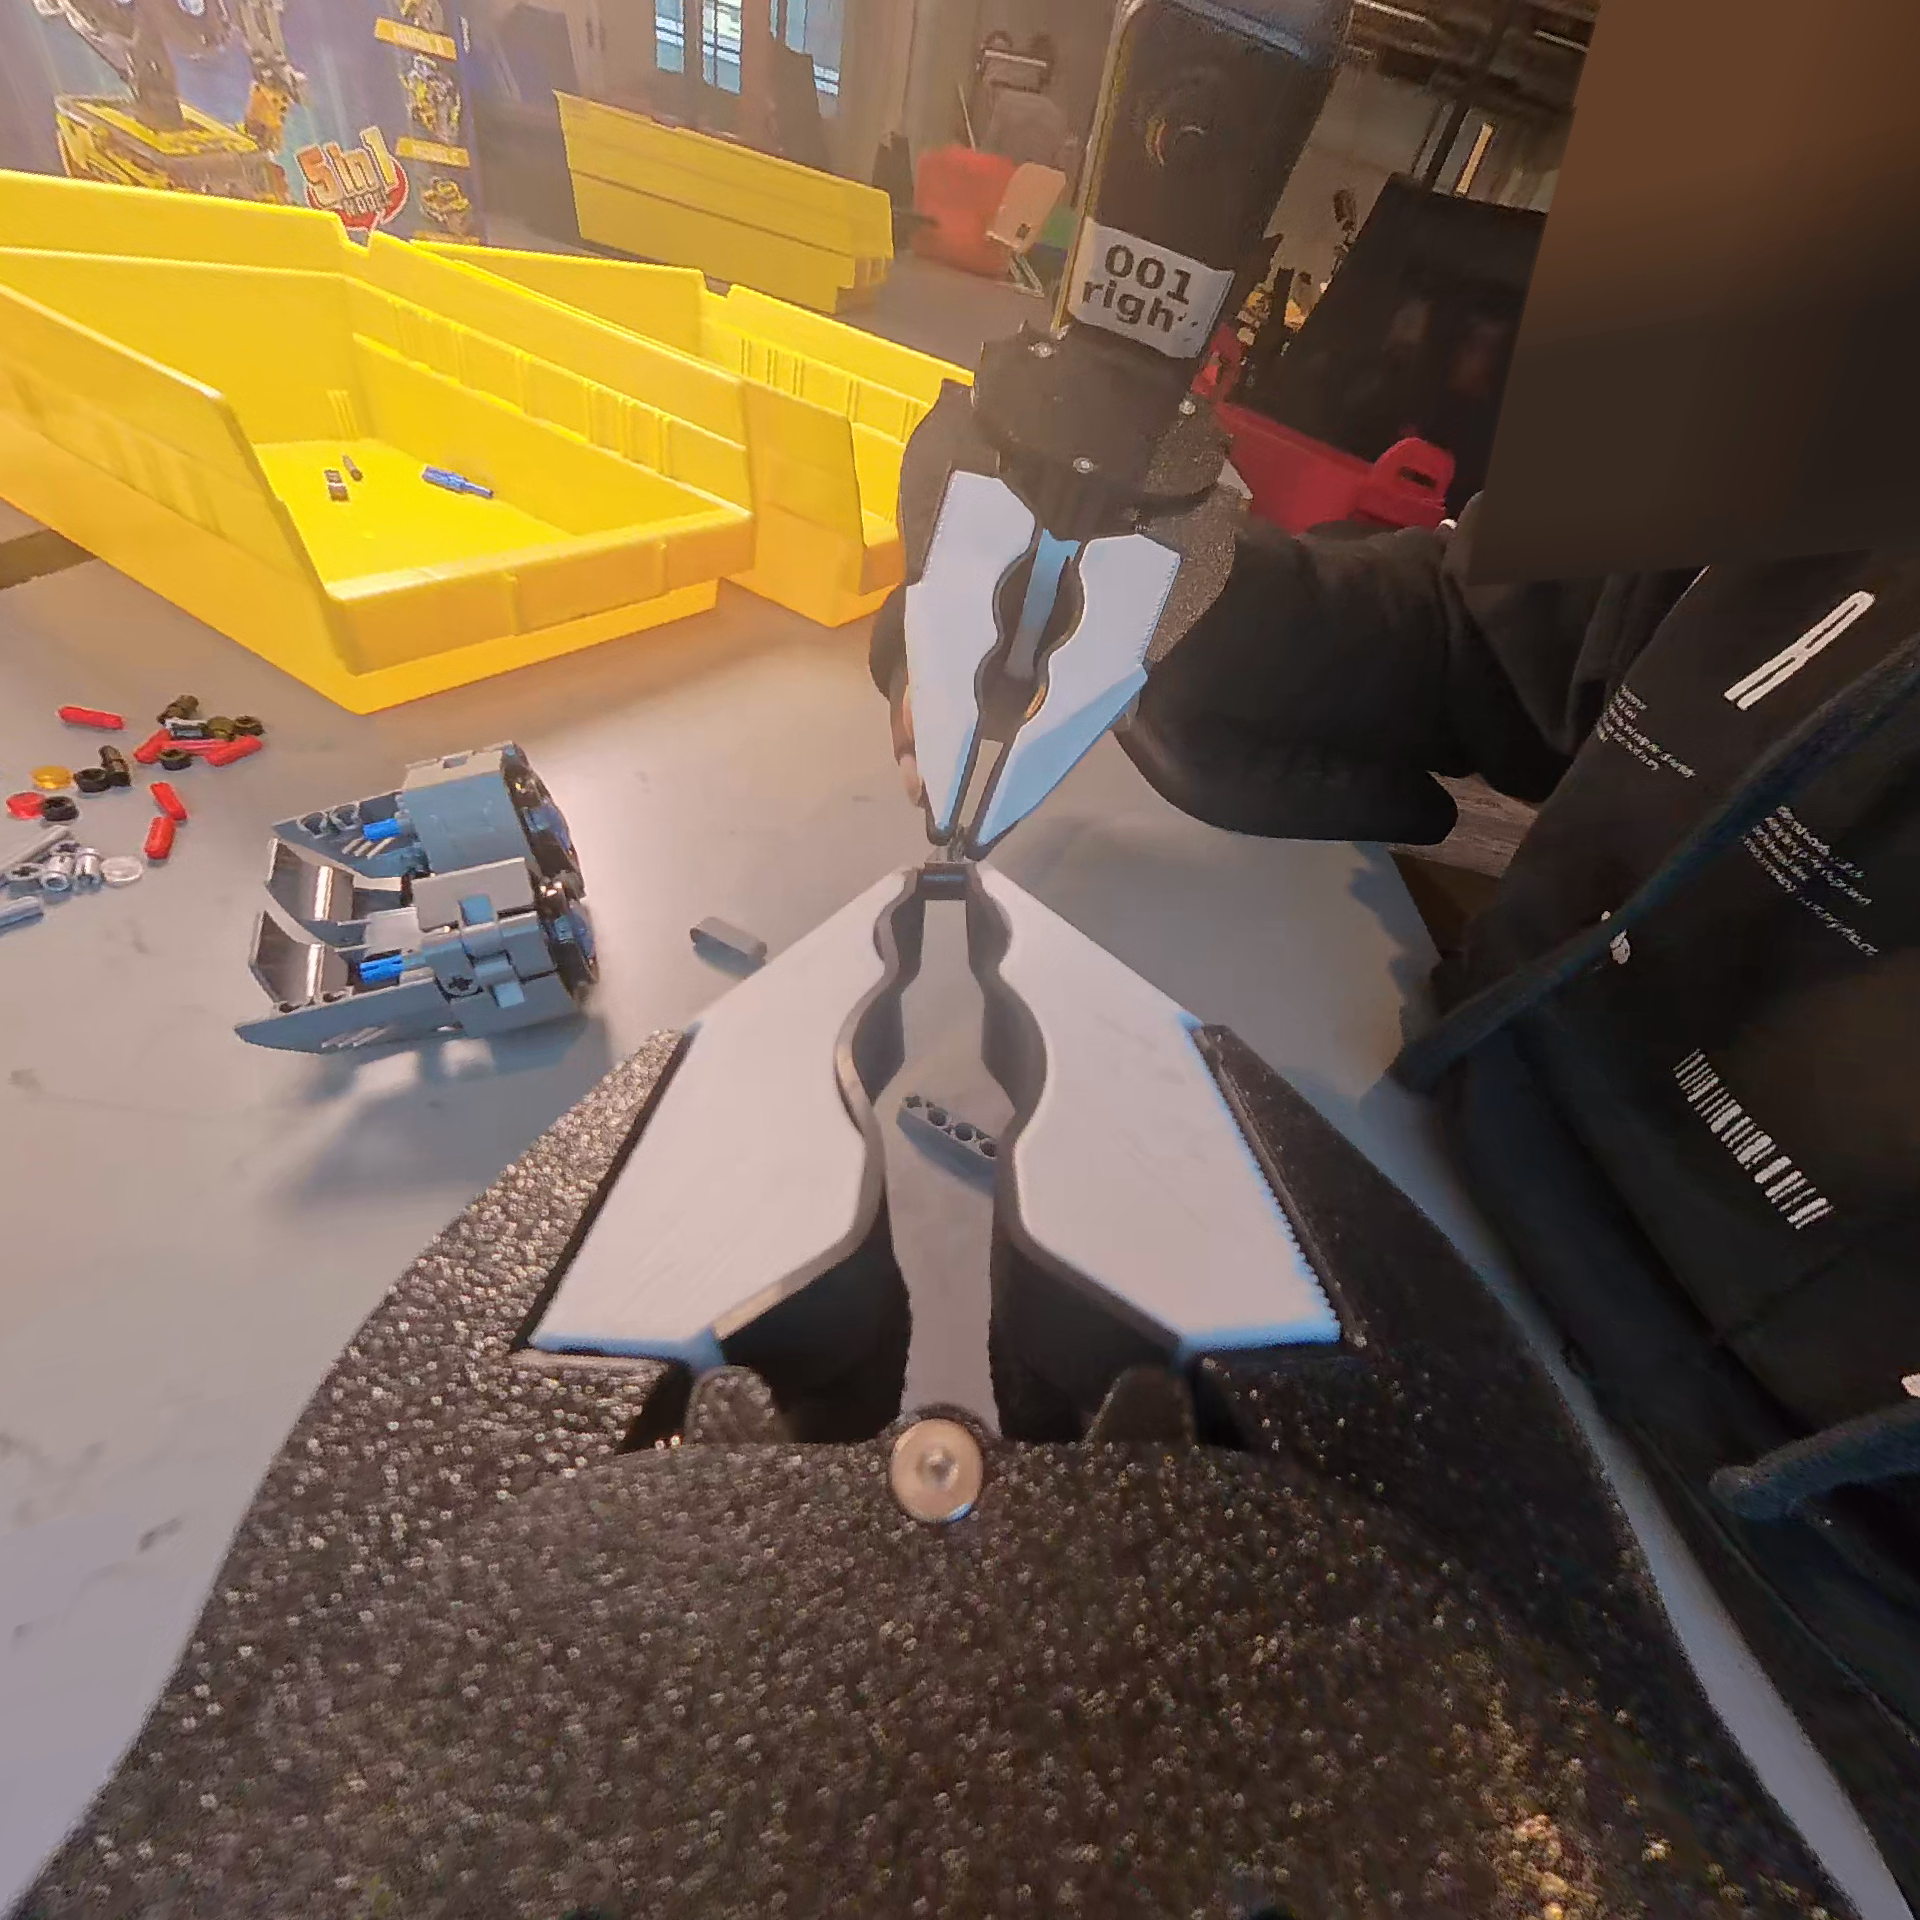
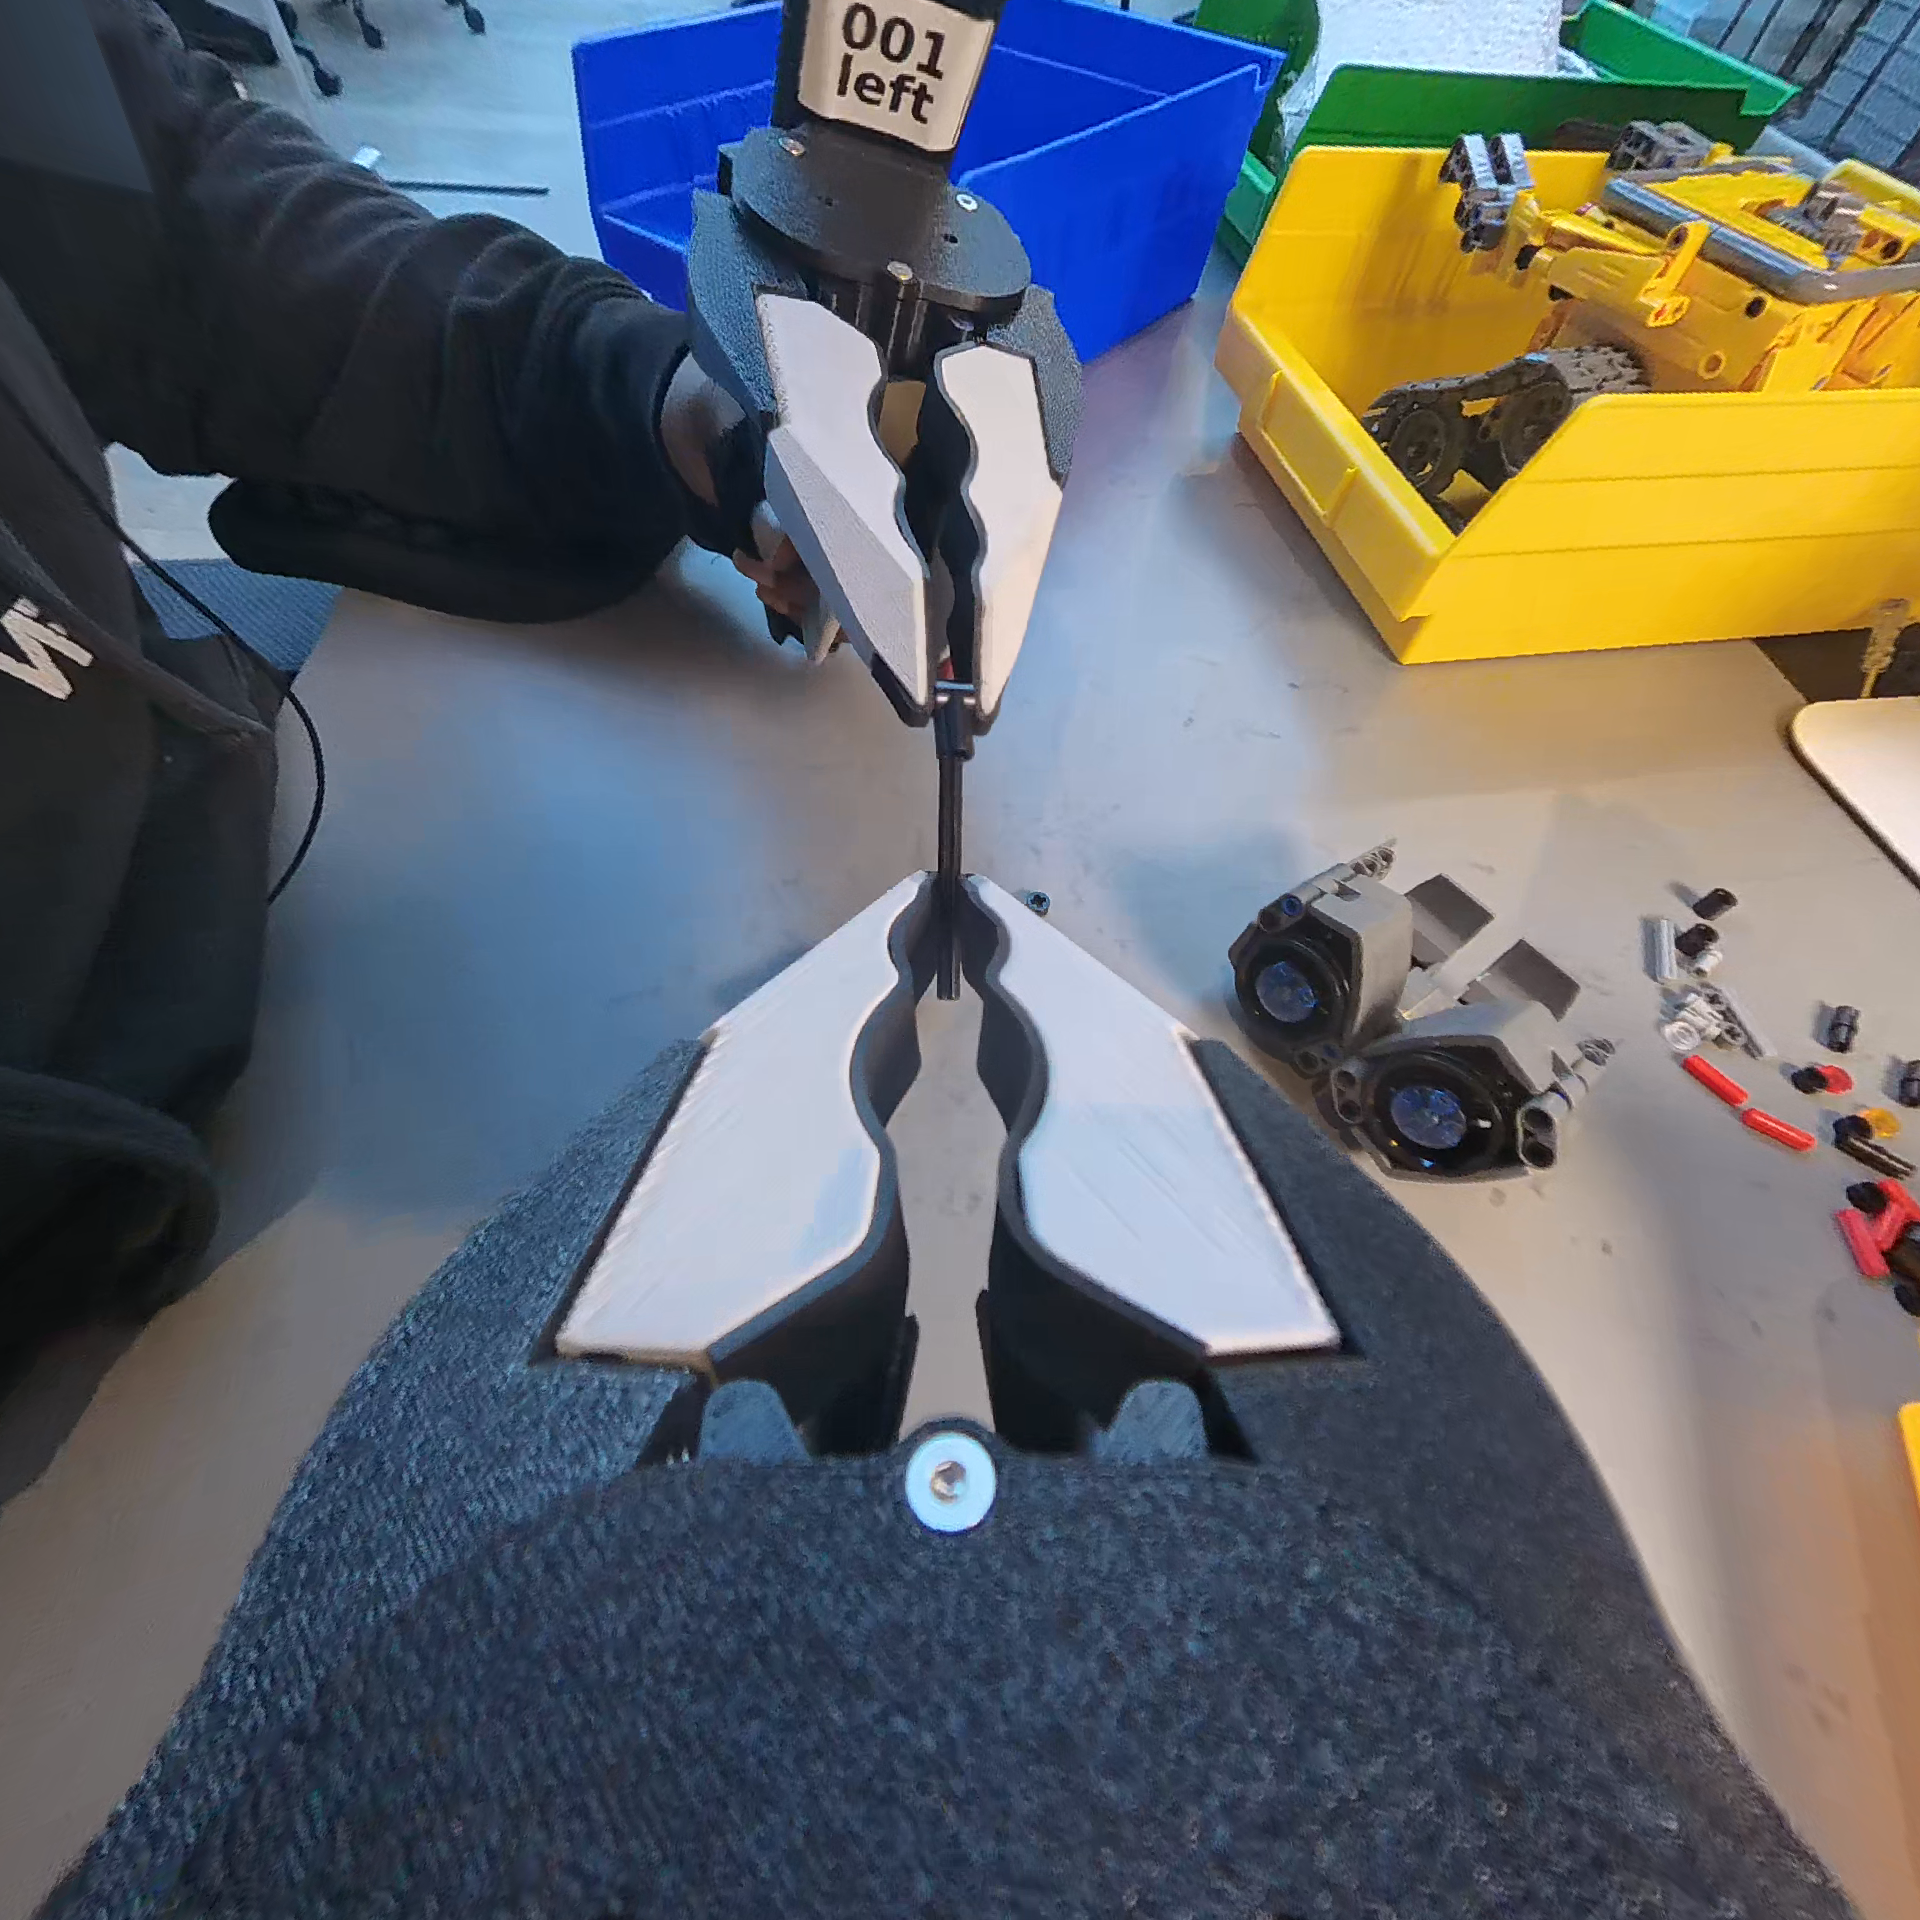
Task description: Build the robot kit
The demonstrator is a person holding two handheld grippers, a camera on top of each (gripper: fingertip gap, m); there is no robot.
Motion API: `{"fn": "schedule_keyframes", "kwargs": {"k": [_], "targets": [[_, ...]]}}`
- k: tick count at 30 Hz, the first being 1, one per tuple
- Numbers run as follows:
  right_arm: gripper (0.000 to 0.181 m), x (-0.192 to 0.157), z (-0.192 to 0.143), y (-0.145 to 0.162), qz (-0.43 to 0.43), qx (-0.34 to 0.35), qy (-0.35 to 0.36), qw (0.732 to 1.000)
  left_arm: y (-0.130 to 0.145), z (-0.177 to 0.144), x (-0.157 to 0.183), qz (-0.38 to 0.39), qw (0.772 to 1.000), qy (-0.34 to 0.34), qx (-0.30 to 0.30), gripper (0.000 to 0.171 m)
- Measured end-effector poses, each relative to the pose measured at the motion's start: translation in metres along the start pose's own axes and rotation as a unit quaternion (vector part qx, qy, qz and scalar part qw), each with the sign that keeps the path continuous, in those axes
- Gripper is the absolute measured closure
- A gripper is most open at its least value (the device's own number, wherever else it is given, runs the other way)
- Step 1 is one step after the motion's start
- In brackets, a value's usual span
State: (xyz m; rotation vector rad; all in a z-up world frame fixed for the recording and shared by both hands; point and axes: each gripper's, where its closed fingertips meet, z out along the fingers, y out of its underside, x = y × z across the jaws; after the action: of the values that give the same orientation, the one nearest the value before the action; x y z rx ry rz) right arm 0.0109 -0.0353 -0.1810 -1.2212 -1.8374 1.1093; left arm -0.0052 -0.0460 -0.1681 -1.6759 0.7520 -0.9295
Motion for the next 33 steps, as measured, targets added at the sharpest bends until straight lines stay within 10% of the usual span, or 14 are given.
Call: {"fn": "schedule_keyframes", "kwargs": {"k": [17,33], "targets": [[0.181,0.009,0.002,-0.001,-0.119,-0.035,0.095,0.988,-0.001,0.002,-0.009,-0.112,0.994,0.001,0.018,0.164],[0.179,0.006,-0.009,-0.029,-0.098,0.086,0.081,0.988,-0.021,-0.002,0.0,-0.163,0.982,0.042,0.084,0.165]]}}
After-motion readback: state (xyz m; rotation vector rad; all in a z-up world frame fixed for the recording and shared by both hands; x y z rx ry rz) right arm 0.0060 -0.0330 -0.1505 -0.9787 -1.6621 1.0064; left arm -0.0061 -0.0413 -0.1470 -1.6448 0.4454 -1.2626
